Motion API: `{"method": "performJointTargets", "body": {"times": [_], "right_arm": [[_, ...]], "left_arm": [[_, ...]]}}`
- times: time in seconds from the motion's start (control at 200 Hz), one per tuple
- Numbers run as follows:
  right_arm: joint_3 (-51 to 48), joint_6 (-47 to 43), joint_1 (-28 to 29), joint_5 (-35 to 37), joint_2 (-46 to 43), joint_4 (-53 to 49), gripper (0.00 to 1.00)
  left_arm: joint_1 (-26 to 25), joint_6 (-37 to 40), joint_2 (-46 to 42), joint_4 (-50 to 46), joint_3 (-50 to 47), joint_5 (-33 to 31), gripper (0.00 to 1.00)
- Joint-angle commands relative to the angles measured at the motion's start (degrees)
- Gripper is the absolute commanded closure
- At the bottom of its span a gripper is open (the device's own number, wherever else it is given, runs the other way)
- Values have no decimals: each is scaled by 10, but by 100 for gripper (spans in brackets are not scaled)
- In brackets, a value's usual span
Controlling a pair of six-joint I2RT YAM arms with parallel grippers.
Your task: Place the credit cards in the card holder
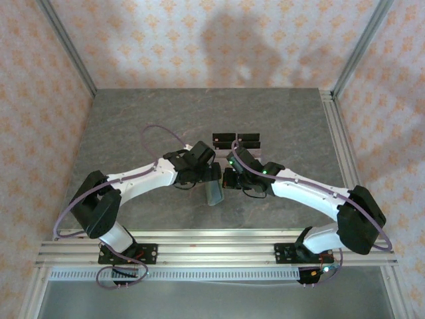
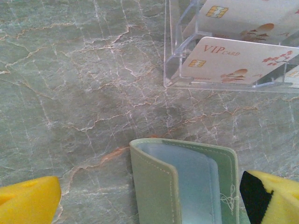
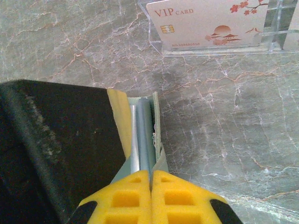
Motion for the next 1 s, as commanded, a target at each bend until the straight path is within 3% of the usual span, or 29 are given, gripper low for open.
{"method": "performJointTargets", "body": {"times": [0.0, 0.465, 0.876, 0.996], "right_arm": [[-16, 6, -3, 25, -14, -3, 100], [-110, 24, -47, 39, -12, 45, 100], [-168, 40, -123, 29, -17, 90, 100], [-158, 34, -125, 10, -39, 77, 67]], "left_arm": [[-6, -9, -2, 0, -21, -11, 0], [-5, -21, -48, 3, -113, -78, 0], [10, 45, 34, 13, -78, -84, 0], [11, 46, 52, 19, -77, -79, 0]]}}
